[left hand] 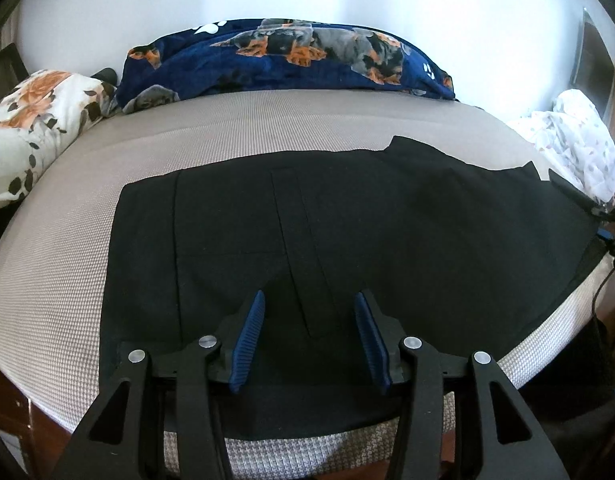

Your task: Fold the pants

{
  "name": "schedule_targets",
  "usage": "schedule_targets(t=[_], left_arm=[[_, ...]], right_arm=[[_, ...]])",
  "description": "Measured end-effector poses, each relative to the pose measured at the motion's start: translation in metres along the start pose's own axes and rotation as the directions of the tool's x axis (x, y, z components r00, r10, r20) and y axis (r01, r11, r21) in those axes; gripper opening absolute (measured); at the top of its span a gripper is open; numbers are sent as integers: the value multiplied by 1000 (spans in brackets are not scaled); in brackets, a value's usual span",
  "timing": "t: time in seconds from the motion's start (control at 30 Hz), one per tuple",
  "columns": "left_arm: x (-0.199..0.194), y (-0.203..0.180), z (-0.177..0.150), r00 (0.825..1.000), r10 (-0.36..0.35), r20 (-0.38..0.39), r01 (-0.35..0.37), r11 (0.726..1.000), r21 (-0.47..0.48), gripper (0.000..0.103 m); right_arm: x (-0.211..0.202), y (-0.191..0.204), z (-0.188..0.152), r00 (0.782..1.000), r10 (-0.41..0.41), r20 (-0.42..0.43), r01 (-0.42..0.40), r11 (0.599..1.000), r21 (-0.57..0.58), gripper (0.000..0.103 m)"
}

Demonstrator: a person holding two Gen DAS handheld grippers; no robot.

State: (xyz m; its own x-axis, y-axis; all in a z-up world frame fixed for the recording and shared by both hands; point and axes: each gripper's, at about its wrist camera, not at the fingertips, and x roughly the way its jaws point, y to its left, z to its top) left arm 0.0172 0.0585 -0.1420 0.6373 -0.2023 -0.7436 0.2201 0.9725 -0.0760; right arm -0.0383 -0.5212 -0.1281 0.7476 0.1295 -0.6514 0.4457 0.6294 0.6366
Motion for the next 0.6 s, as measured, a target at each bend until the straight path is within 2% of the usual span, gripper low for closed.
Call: schedule_targets(t=[0.13, 0.3, 0.43, 0.5, 0.53, 0.6], left_arm=[[1, -2, 1, 1000, 7, -8, -7, 1000, 4, 51], [3, -4, 3, 1000, 14, -20, -14, 1000, 11, 54], [4, -5, 4, 999, 23, -28, -23, 1000, 18, 57], [5, -5, 5, 999, 27, -32, -26, 999, 23, 59], [5, -5, 5, 999, 30, -33, -30, 999, 24, 60], [5, -3, 5, 999, 25, -36, -24, 1000, 18, 61]], right_arm=[[-4, -7, 26, 991, -124, 53, 128, 989, -80, 38], [6, -7, 49, 988, -154, 35, 157, 977, -141, 38], [14, 9, 55, 982, -172, 75, 183, 966, -181, 37], [15, 9, 61, 985, -154, 82, 166, 973, -160, 20], [13, 0, 65, 989, -124, 78, 131, 987, -94, 2], [0, -32, 67, 993, -43, 110, 33, 996, 89, 3]])
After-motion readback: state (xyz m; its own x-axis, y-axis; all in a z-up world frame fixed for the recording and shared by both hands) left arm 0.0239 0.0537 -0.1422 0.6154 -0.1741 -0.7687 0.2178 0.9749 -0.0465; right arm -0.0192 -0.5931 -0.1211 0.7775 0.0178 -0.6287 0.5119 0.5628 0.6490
